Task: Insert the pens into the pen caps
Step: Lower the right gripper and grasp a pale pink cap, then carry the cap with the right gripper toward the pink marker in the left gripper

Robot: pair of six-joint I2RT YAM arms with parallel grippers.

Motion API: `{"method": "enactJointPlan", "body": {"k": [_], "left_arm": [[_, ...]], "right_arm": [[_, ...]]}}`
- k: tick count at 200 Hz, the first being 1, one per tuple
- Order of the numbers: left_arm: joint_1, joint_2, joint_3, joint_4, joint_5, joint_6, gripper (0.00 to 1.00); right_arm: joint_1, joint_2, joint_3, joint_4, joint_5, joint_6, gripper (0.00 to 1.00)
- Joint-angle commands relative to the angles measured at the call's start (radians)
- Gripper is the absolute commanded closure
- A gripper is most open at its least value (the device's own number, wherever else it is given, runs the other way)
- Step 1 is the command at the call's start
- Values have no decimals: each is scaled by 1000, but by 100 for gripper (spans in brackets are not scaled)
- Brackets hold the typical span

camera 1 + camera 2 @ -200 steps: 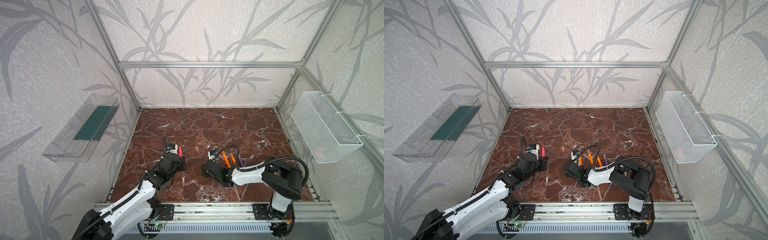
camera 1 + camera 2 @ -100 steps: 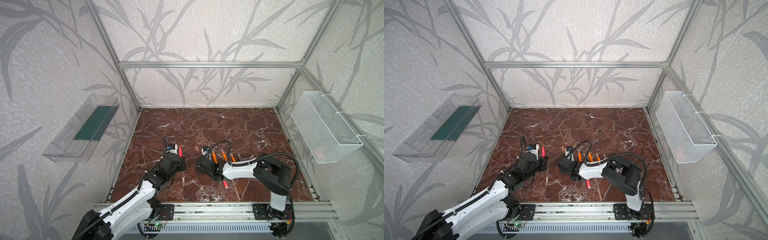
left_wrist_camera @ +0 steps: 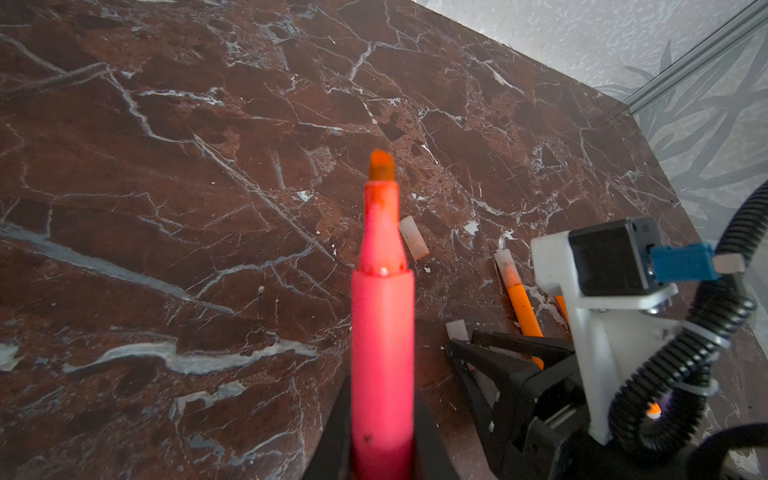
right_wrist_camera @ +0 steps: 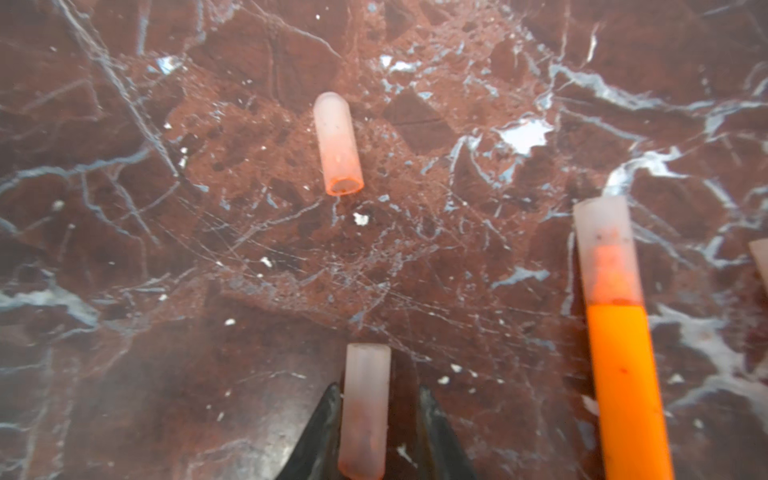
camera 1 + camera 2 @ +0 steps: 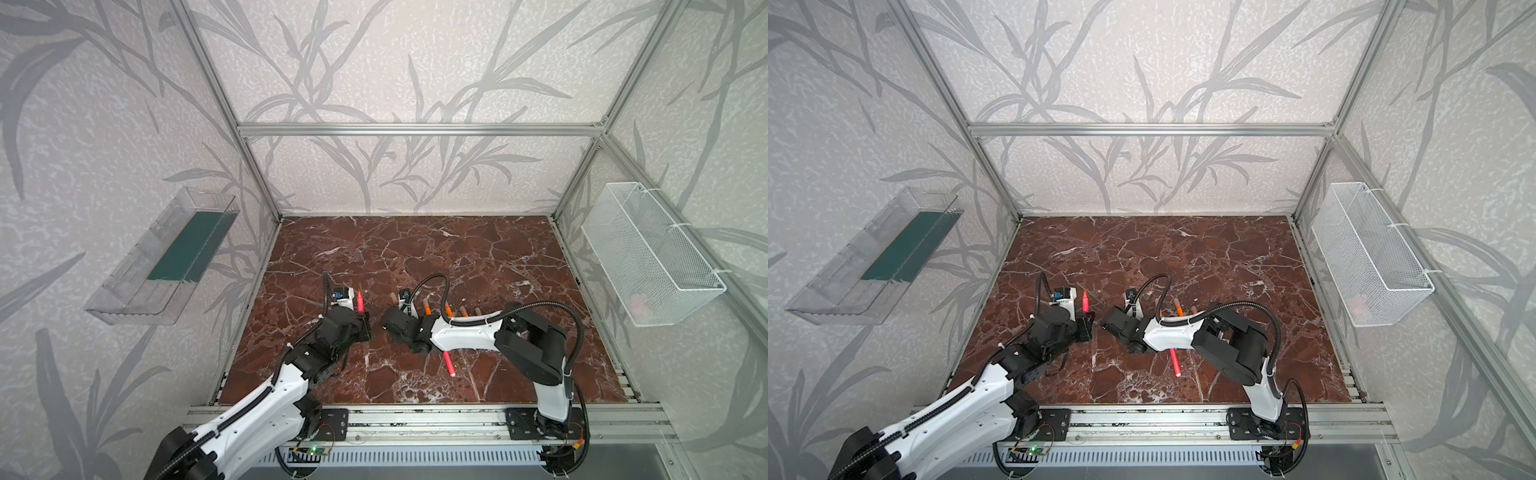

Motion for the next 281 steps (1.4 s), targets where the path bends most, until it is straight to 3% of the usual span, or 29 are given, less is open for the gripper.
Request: {"method": "enactJointPlan", "body": {"k": [1,97,181,213,281], "left_arm": [[6,-12,-9,-6,-13,-5,100],[5,-21,-12,-7,-12,-5,100],[5,-26,-20,-3,7,-2,100],[6,-6,-32,79,157,53,100],[-27,69,-45,303,454,55,100]], "right_arm": [[-5,33,20,-113,39,-21,69],[-61,99,76,-115,-60,-61,69],[-63,94,50,-63,-129,-49,92],[-63,-4,-16,-6,-138,-43,96],[-115,-410,-231,148,-121,-59,100]]}}
